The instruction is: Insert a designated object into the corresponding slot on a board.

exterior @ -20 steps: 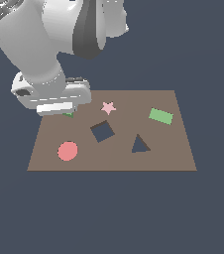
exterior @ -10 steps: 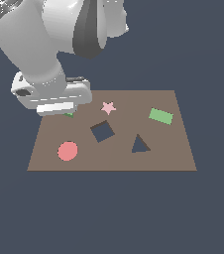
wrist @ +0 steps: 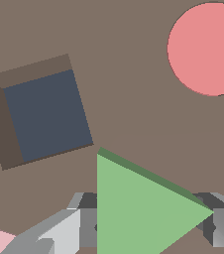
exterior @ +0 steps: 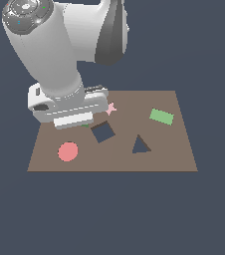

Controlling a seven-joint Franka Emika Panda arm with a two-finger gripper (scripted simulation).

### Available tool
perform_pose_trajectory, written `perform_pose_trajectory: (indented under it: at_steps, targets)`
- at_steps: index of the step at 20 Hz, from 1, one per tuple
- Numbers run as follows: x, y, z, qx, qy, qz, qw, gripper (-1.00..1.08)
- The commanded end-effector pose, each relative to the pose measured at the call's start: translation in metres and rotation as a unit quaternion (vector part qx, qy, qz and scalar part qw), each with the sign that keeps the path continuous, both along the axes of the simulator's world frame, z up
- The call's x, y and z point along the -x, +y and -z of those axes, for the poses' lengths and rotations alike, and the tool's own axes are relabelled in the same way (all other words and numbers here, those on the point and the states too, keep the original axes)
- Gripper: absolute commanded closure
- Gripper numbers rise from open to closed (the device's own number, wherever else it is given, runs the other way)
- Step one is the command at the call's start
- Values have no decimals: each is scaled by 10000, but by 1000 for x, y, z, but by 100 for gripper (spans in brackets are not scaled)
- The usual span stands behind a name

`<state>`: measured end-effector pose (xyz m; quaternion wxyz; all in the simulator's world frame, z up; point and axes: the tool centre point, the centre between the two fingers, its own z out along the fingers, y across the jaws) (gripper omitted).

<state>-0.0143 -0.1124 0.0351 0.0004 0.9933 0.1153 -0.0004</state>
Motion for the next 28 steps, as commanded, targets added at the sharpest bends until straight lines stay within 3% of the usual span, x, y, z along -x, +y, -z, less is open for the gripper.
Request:
perform_pose_trajectory:
  at_steps: [1, 8, 15, 21, 28]
  targets:
    - [-15, 24, -1, 0, -2, -218, 9998, 108]
    - [-59, 106, -4, 2, -1, -942, 9955, 108]
    - [-82, 164, -5, 2, 0, -1431, 9897, 108]
    - [-89, 188, -6, 2, 1, -1623, 9867, 108]
    - [-89, 190, -2, -2, 2, -1641, 9864, 108]
